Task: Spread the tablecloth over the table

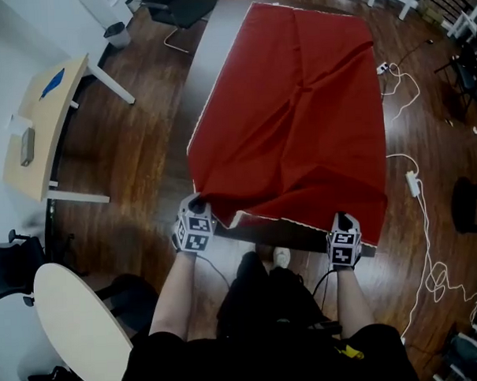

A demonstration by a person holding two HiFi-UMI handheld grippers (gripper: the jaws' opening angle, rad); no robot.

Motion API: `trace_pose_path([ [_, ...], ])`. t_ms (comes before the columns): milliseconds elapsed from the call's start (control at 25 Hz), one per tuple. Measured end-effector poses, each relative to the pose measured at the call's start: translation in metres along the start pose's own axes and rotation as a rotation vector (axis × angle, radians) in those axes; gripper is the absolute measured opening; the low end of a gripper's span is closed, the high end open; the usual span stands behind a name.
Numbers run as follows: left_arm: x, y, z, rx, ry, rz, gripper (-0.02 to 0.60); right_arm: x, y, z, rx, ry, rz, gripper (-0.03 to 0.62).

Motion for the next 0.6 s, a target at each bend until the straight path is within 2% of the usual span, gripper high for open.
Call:
trace_pose_path([
  [80,0.004,0.005,-0.001,-0.022,-0.004,0.002,0.045,0.001,0.007,0.007,-0.021,0.037,-0.044,0.006],
  [160,0.001,0.008,0.003,-0.056,-0.014,-0.004,0.057,0.011,0.019,0.022,-0.1,0.055,-0.062,0.006],
  [240,-0.003,0.007,0.001,-0.064,0.0,-0.003,0.057,0.037,0.028,0.04,-0.189,0.057,0.016,0.006],
  [320,-0.005,0.006,-0.003,-0.061,0.029,-0.001,0.057,0.072,0.026,0.053,-0.219,0.079,0.133,0.006],
  [440,-0.001,0.008,-0.003,-0.069,0.029,-0.014,0.057,0.111,0.009,0.052,-0.144,0.133,0.219,0.006],
  [600,0.014,0.008,-0.003,-0.063,0.015,-0.043,0.057,0.114,-0.007,0.035,-0.035,0.147,0.175,0.007],
])
Point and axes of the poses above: the fingertips, and each gripper's own axes: y backward along the fingers, x to its left, z out of its top, the point moved 6 cm from there along y, backward along the fingers, and after that the axes turned 3 degrees about z, right-handed, at the moved point
